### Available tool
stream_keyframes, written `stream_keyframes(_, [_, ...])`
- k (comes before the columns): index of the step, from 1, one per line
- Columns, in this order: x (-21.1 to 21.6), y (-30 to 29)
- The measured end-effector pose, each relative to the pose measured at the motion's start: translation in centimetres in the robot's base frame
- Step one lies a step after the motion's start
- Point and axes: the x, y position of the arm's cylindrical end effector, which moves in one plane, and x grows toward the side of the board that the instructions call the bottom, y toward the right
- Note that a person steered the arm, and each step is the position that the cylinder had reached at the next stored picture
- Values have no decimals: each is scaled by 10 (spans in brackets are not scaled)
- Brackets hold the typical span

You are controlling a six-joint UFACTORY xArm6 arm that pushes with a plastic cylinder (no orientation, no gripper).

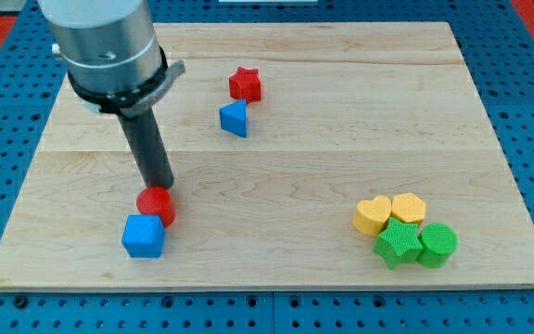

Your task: Nudge the blue cube along with red circle up a bit

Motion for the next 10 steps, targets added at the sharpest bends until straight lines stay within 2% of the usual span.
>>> stream_keyframes(2, [6,-21])
stream_keyframes(3, [6,-66])
stream_keyframes(4, [27,-107])
stream_keyframes(5, [76,-109])
stream_keyframes(6, [112,-46])
stream_keyframes(7, [114,44])
stream_keyframes(8, [115,41])
stream_keyframes(9, [114,0])
stream_keyframes(10, [106,-1])
